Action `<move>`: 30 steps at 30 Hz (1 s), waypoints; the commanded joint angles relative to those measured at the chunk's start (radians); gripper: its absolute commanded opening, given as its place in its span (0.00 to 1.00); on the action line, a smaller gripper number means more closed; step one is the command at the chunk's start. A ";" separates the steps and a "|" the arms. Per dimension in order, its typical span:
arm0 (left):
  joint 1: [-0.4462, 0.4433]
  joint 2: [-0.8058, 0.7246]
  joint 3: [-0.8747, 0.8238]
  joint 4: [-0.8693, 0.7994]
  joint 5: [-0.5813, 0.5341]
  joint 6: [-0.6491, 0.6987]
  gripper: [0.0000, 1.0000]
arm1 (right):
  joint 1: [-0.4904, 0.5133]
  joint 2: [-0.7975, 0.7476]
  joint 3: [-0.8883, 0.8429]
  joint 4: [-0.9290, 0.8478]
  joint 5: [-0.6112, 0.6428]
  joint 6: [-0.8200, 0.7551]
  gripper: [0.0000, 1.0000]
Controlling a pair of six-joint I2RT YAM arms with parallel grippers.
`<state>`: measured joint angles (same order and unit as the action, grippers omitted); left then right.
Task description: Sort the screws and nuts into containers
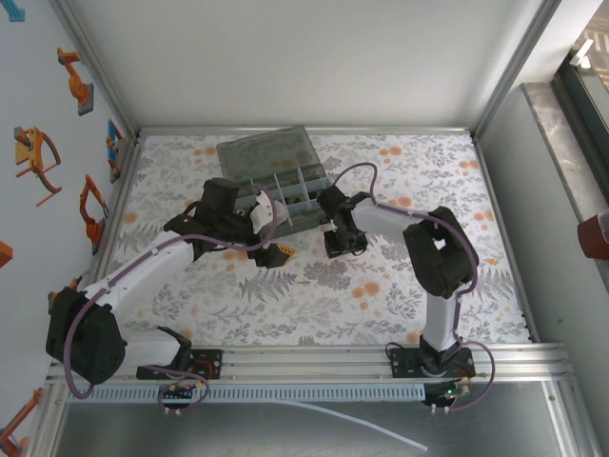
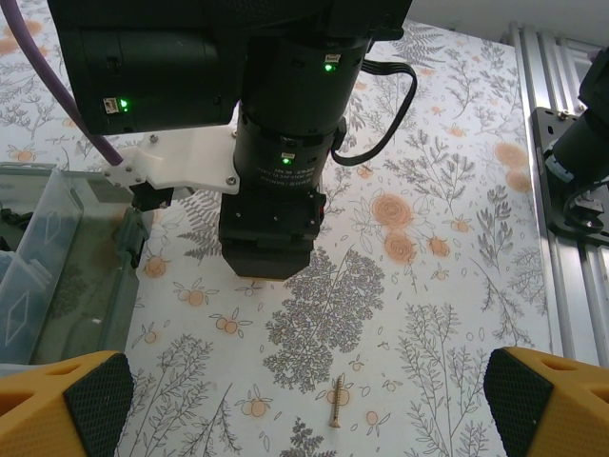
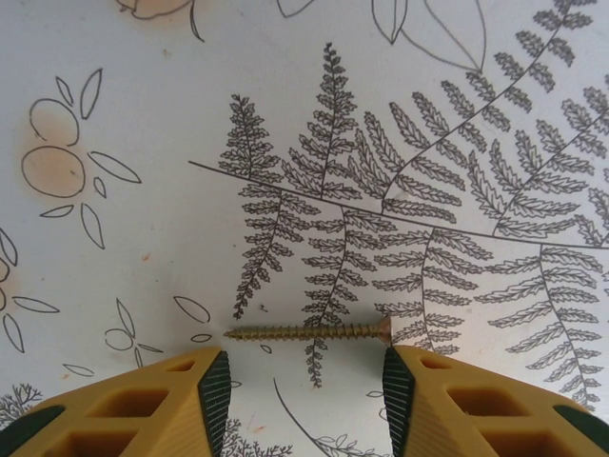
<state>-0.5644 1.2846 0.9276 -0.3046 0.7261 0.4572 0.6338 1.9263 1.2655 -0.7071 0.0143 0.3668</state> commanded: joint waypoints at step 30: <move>-0.009 0.011 0.021 -0.013 0.021 0.010 0.97 | -0.031 0.087 0.090 -0.030 -0.034 -0.084 0.38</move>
<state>-0.5690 1.2903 0.9276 -0.3073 0.7261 0.4572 0.6060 1.9739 1.3373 -0.7742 -0.0074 0.2985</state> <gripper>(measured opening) 0.973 0.387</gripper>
